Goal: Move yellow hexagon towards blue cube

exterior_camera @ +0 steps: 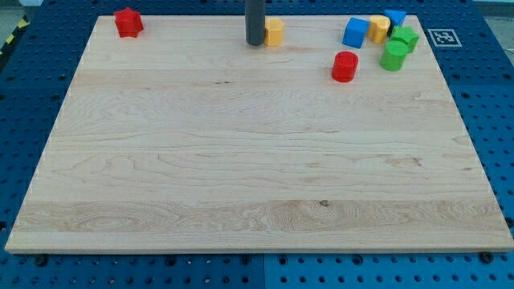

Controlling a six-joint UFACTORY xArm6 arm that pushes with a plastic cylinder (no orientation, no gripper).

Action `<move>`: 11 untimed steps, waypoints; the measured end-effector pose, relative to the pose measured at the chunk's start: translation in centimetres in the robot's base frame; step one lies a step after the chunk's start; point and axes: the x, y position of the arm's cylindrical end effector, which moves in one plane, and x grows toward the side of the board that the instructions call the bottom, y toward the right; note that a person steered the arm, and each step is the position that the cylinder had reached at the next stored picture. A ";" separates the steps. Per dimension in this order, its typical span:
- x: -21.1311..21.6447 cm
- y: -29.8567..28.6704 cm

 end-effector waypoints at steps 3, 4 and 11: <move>-1.5 -3.1; -2.4 -4.5; 0.0 6.6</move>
